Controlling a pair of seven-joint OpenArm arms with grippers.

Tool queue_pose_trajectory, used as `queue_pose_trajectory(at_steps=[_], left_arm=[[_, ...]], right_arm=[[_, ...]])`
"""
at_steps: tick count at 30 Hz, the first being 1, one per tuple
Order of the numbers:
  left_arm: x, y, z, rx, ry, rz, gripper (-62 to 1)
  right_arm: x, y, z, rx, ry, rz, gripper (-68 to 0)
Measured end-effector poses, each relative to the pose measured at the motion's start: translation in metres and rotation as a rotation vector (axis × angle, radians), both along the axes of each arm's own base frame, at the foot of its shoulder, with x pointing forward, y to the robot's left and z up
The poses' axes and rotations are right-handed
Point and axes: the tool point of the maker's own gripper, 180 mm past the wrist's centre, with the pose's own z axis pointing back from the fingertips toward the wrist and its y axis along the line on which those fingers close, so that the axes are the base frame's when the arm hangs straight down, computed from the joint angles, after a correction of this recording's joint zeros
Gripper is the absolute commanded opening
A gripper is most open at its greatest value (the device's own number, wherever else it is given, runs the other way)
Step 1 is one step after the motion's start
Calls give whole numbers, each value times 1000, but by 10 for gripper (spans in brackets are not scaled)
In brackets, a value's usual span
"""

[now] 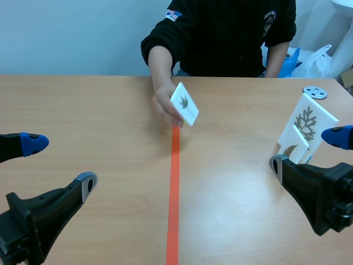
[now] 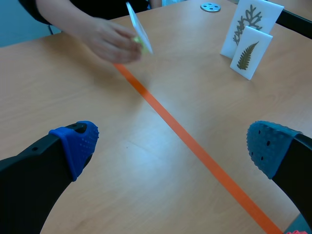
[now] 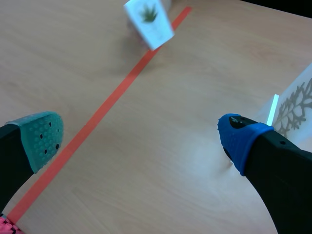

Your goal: Sort the leaf by its shape. The table is split by an orange tape line. A compound leaf with several leaflets goes to the left side, a simple leaf with one blade goes to the right side. Return to the home posture when a red brick is placed on the table.

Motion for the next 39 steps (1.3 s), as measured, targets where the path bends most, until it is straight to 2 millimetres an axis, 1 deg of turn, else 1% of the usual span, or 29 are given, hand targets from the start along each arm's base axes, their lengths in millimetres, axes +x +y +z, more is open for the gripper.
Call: queue_pose_trajectory(at_steps=[24, 27, 29, 34, 36, 39], left_arm=[[0, 0, 0, 0, 0, 0, 14], [-1, 0, -5, 20, 24, -4, 14], [2, 0, -9, 46, 37, -15, 14], [17, -9, -1, 45, -7, -43, 14], [22, -9, -7, 53, 2, -49, 14], [28, -7, -29, 97, 28, -73, 14]], right_arm=[[0, -1, -1, 2, 0, -3, 4], [0, -1, -1, 2, 0, -3, 4], [0, -1, 0, 3, -2, -3, 4], [0, -1, 0, 3, -2, -3, 4], [0, -1, 0, 3, -2, -3, 4], [0, -1, 0, 3, -2, -3, 4]])
